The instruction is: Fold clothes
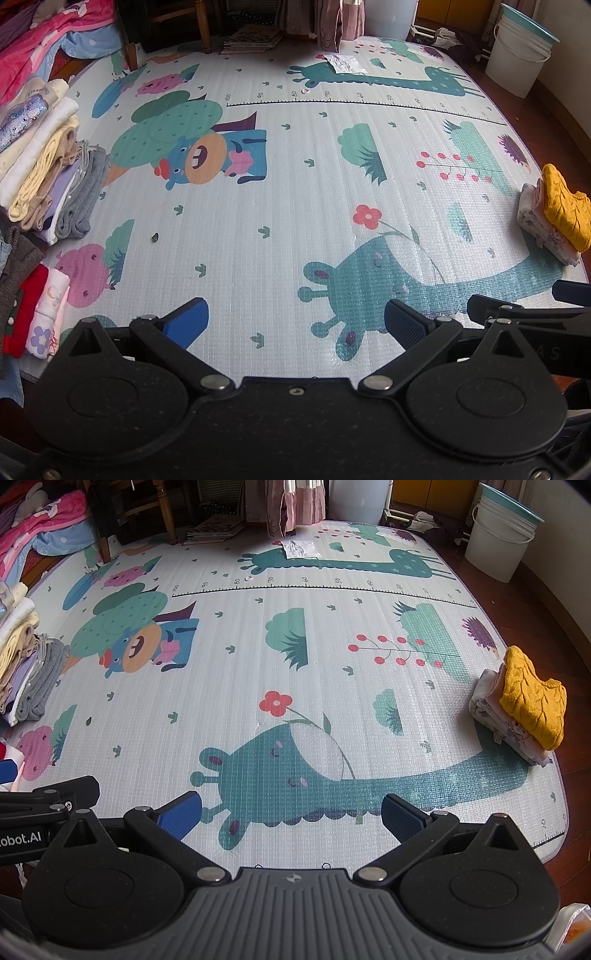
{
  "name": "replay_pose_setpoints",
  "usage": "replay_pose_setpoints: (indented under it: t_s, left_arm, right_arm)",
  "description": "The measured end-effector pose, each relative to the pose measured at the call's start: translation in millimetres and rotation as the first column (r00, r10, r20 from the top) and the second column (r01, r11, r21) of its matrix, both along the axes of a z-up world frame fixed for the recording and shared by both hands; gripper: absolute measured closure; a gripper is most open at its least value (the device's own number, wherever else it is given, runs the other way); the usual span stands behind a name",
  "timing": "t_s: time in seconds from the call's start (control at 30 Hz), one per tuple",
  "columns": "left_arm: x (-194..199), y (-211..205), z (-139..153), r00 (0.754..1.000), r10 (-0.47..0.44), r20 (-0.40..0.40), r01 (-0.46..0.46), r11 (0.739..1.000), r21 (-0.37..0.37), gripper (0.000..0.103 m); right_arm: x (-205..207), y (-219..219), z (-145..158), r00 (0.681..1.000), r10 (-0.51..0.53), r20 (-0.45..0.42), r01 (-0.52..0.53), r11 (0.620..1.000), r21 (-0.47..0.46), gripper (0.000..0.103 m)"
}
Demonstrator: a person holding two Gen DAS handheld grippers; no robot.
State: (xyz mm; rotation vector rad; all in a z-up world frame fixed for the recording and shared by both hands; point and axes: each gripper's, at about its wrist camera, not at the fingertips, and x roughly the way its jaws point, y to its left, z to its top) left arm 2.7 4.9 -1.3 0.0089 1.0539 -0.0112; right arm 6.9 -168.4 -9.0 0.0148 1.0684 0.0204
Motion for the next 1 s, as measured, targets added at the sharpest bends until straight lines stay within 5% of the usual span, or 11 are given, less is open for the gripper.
replay_pose_setpoints:
  t_s: [0.33,0.6,0.87,1.0]
  left_arm:
    - [2,-5,6,1.000,0.004,0.019,-0.004,1.000,-0.012,0.001]
    - [11,-17,45,0.998,-0.017,0.059,0.026,0.989,-0.147,0.000]
    - [48,-42,106,0.985,-0.111,0.132,0.126,0.986,-0.110,0.000]
    - [80,-55,122,0.972,-0.150,0.181,0.175,0.975,-0.134,0.000]
  right_arm:
    - [3,-7,1,1.000,-0.026,-0.001,0.026,1.000,0.010,0.000]
    - [6,-42,18,0.993,-0.116,0.021,0.110,0.978,0.178,0.000]
    - [21,-92,54,0.976,-0.216,0.037,0.195,0.932,0.304,0.000]
    - [42,-134,81,0.952,-0.304,0.028,0.263,0.864,0.429,0.000]
